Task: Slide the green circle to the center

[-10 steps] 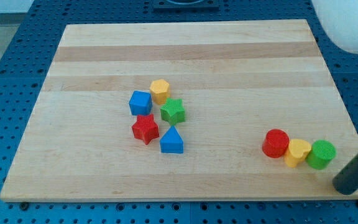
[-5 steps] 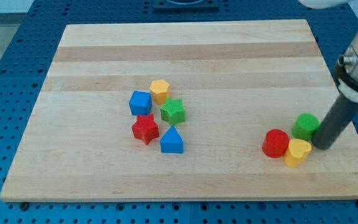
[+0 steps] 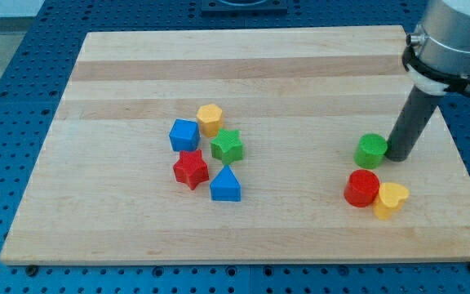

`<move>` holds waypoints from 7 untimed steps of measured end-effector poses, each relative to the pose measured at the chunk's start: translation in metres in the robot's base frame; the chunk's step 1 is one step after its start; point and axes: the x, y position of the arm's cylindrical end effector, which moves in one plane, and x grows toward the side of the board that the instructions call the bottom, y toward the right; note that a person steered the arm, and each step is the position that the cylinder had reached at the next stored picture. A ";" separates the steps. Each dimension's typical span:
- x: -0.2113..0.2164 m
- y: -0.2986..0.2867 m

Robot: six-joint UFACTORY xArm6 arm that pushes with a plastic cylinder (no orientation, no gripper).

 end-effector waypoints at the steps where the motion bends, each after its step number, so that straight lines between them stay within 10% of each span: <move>1: 0.019 -0.006; 7: -0.033 -0.034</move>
